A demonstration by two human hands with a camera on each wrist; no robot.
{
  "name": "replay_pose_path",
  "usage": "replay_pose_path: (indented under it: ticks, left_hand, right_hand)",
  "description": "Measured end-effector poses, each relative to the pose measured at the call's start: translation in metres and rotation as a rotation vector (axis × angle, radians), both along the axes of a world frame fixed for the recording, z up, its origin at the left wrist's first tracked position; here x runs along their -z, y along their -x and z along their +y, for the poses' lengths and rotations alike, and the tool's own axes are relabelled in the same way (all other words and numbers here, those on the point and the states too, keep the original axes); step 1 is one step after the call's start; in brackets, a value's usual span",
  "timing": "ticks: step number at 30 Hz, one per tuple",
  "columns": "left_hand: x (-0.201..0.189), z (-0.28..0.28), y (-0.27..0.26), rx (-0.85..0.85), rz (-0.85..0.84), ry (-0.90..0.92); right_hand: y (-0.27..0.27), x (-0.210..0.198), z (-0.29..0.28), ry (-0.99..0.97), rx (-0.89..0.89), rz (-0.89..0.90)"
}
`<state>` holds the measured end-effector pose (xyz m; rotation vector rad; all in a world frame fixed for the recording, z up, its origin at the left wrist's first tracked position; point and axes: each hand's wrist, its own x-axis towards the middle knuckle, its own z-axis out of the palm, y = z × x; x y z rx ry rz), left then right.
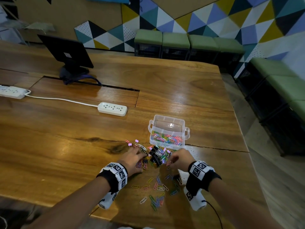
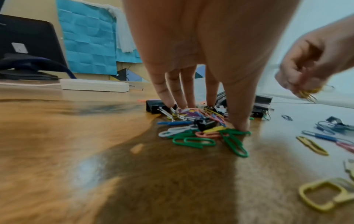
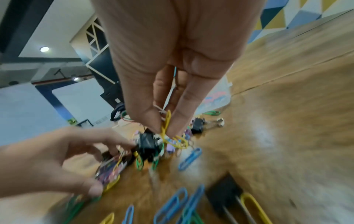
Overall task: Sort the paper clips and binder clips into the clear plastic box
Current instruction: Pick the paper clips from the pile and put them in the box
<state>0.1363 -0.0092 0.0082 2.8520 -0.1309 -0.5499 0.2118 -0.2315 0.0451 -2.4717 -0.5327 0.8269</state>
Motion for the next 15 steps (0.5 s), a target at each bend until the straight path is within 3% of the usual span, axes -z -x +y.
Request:
replay_pose_path:
  ticks: [9,15]
  left_hand:
    - [0.003,-0.008,0.006,0.085,-0.056,-0.058]
    - [0.004,-0.011,0.003,0.155,0.031,-0.093]
  right_hand:
    - [-0.043,-0.015,-0.003,-0.236,0.312,-0.057]
    - [-0.069,-0.01,-0.002,-0.282,0.506,-0.149]
